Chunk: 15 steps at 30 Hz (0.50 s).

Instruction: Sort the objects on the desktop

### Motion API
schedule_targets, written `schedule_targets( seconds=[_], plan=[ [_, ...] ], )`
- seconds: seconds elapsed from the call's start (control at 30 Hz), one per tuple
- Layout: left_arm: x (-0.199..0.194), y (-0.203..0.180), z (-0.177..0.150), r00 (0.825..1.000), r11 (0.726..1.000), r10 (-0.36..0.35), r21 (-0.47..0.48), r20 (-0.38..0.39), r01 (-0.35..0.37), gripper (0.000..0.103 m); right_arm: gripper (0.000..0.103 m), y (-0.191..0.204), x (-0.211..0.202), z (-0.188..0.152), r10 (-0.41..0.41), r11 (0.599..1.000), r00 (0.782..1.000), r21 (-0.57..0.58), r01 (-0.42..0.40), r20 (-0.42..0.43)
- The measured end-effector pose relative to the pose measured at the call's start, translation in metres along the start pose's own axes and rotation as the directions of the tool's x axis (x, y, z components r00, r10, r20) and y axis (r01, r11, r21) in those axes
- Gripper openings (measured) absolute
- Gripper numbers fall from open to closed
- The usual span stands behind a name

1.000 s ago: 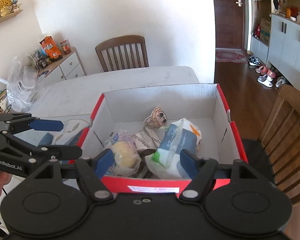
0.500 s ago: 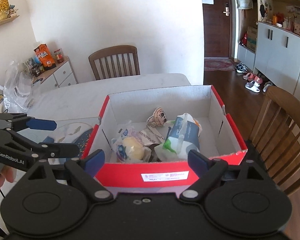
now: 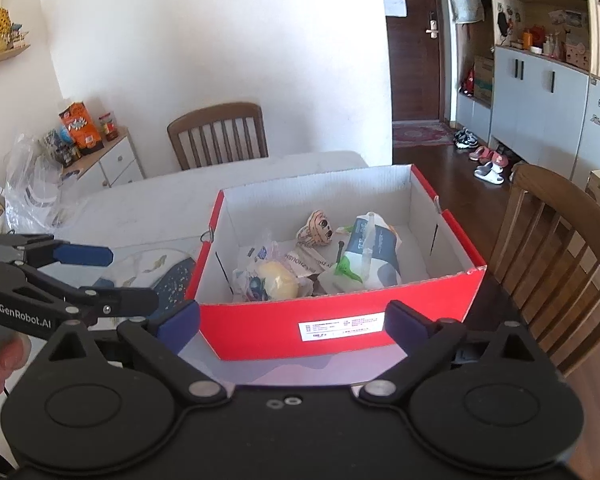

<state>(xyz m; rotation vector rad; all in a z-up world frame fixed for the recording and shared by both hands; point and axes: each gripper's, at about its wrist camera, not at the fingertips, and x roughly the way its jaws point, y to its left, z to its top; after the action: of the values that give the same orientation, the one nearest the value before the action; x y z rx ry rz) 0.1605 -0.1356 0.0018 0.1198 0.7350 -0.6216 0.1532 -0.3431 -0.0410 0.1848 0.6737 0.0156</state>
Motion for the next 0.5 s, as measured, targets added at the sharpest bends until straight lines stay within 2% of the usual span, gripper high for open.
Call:
schedule_targets(
  seconds=[0.3, 0.5],
  plan=[
    [-0.012, -0.005, -0.001, 0.999, 0.999, 0.03, 0.028, 0.034, -0.031, 0.103, 0.1, 0.003, -0.006, -0.005, -0.003, 1.0, 1.0, 0.009, 0.003, 0.016],
    [-0.015, -0.004, -0.002, 0.999, 1.0, 0.01, 0.021, 0.032, -0.01, 0.103, 0.1, 0.006, -0.009, -0.007, 0.0, 1.0, 1.0, 0.013, -0.001, 0.02]
  ],
)
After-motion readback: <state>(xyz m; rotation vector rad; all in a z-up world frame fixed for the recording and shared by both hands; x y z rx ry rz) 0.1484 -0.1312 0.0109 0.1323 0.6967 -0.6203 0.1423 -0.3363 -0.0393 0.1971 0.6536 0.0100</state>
